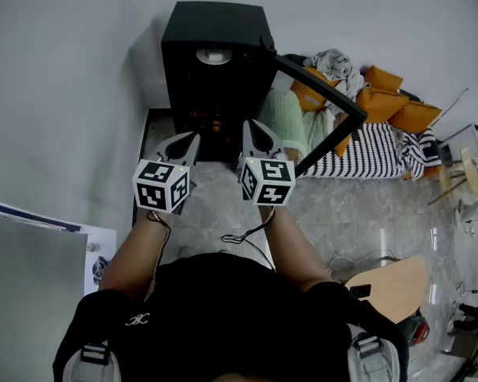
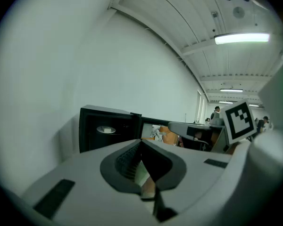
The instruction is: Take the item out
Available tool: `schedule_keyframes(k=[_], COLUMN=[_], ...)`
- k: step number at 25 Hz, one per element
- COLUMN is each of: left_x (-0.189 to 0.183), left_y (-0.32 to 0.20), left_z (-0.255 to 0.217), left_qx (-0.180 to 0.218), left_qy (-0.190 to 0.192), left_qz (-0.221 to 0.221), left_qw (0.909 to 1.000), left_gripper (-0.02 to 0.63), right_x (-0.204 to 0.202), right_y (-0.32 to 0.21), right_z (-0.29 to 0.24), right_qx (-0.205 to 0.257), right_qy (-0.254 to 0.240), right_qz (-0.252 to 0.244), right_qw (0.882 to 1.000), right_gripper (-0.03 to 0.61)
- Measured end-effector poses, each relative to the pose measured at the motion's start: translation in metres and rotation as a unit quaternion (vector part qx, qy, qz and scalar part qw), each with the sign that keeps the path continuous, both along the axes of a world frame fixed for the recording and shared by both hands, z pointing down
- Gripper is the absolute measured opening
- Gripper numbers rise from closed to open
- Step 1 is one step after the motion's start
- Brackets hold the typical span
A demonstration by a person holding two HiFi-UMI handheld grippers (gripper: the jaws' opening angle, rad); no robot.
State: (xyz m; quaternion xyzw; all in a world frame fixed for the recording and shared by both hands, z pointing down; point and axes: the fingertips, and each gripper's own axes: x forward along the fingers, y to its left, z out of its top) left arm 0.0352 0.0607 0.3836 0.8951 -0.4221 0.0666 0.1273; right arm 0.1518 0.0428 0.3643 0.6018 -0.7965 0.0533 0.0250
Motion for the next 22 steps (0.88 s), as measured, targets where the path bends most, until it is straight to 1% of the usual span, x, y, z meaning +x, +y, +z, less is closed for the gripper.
schedule_keyframes(k=[5, 9, 22], left_x=[0.002, 0.001, -0.022], left_y=[0.001, 0.0, -0.009], left_z=[0.002, 0.003, 0.01], left_qx=[-0.002, -0.011, -0.016], left_qy=[-0.004, 0.002, -0.003], left_qz=[0.004, 0.008, 0.009], left_qw=[1.0, 0.9999, 0.9998], left_gripper=[0.006, 0.006, 0.006], right_x=[-0.001, -0.003, -0.025], right_y=[0.001, 0.0, -0.007], right_z=[0.001, 0.004, 0.017], right_qx=[0.005, -0.002, -0.013], right_qy=[-0.002, -0.005, 0.003], right_qz=[0.001, 0.0, 0.003], right_qw=[1.0, 1.0, 1.0], right_gripper=[0.006, 0.006, 0.006])
